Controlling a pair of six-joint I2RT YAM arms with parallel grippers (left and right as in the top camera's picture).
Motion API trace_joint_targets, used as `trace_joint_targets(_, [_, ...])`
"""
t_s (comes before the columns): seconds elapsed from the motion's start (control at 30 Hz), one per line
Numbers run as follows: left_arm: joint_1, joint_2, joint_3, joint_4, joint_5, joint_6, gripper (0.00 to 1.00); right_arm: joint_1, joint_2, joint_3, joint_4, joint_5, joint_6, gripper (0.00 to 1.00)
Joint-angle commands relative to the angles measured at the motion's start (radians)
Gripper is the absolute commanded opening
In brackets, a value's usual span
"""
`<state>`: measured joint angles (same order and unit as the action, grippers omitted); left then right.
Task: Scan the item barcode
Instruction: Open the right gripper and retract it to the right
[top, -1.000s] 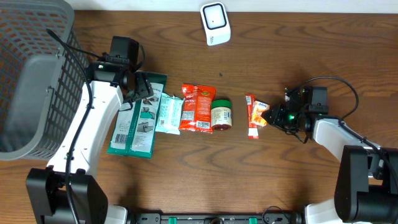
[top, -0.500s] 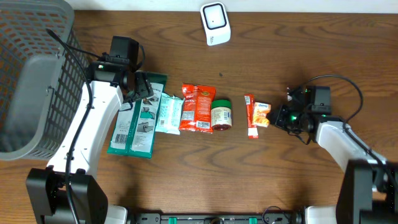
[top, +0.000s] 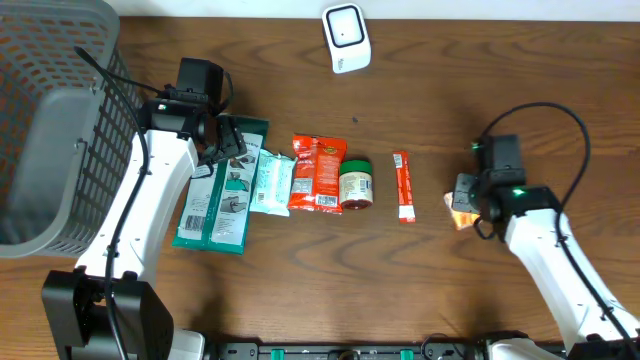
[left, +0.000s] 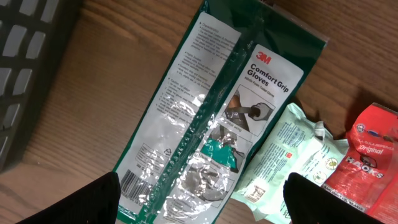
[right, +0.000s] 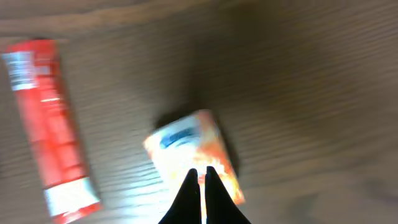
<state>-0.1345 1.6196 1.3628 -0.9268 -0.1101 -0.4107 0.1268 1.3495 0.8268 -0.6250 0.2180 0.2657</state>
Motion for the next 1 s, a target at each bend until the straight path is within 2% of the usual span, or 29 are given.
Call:
trace_joint_targets(0.0, [0.000,0.002,-0.003,-0.003,-0.006,0.006,0.84,0.115,0.024,0.013,0.014,0.327,-0.008,0.01])
trace_joint_targets(0.07, [0.000,0.002,-0.003,-0.003,-0.006,0.006,0.84,0.156,0.035,0.013,0.026,0.401,-0.008,0.01])
trace_joint_targets(0.13, [0.000,0.002,-0.003,-0.003,-0.006,0.006,0.84,0.169,0.037,0.019,0.035,0.387,-0.009,0.12])
trace_joint_targets(0.23, [0.000,0.002,-0.003,-0.003,-0.006,0.006,0.84,0.133,0.036,0.085,-0.037,0.220,-0.055,0.27])
trace_joint_targets(0.3, [0.000,0.002,-0.003,-0.003,-0.006,0.006,0.84,0.077,0.036,0.164,-0.108,0.029,-0.111,0.35])
trace_joint_targets(0.37, [0.000,0.002,-0.003,-0.003,-0.006,0.006,0.84,0.022,0.037,0.227,-0.166,-0.101,-0.125,0.39])
trace_joint_targets(0.53, [0.000,0.002,-0.003,-0.003,-0.006,0.006,0.84,-0.122,0.038,0.273,-0.278,-0.189,-0.087,0.35])
trace_joint_targets(0.6, [0.000,0.002,-0.003,-0.003,-0.006,0.006,0.84,-0.179,0.045,0.251,-0.316,-0.190,-0.024,0.28])
trace_joint_targets(0.67, [0.000,0.002,-0.003,-0.003,-0.006,0.006,0.84,-0.222,0.052,0.220,-0.337,-0.190,0.017,0.13])
trace_joint_targets(0.73, [0.000,0.002,-0.003,-0.003,-0.006,0.006,0.84,-0.262,0.059,0.167,-0.337,-0.202,0.048,0.02])
trace_joint_targets(0.87, [0.000,0.002,-0.003,-0.003,-0.006,0.006,0.84,-0.281,0.065,0.035,-0.262,-0.249,0.090,0.01])
trace_joint_targets(0.97, [0.000,0.002,-0.003,-0.003,-0.006,0.006,0.84,-0.272,0.065,-0.083,-0.137,-0.316,0.100,0.01])
